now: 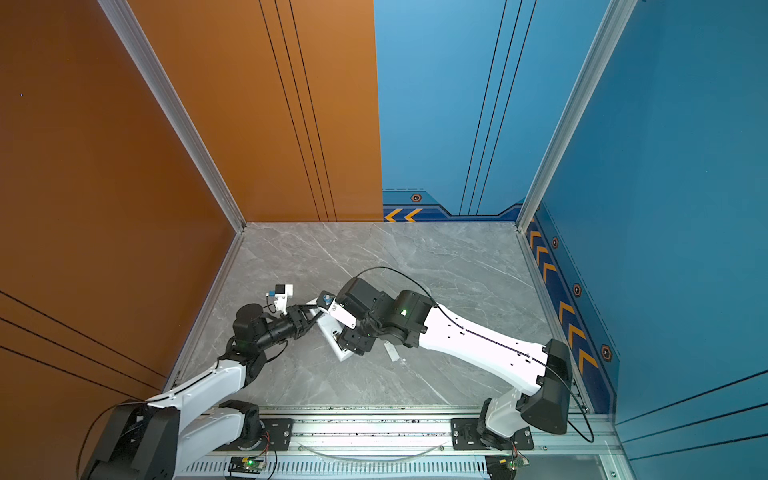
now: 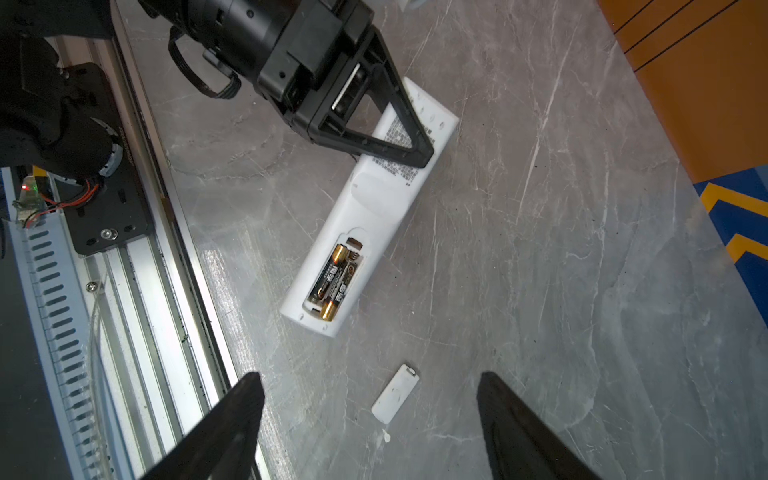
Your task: Load the batteries into the remote control
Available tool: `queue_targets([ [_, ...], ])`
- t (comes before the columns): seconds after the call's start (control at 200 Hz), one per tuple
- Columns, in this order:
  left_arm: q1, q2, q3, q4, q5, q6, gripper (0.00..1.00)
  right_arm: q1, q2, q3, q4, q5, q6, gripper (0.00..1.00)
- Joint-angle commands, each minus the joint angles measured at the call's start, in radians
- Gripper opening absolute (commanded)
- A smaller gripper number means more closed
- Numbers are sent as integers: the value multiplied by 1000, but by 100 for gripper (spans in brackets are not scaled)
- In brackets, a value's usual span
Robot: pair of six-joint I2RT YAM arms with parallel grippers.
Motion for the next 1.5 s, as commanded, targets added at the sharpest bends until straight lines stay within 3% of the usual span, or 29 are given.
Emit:
queue_targets([
  [0.0,10,-39,12,-52,28,39,0,12,-60,-44,15,-45,-80,79],
  [0.461,10,-83,17,-133,63,64,0,43,-163,-147,75,-86,-209,81],
  [1.492,4,-89,25,-173,103,87,0,66,-192,-170,76,-126,-309,67],
])
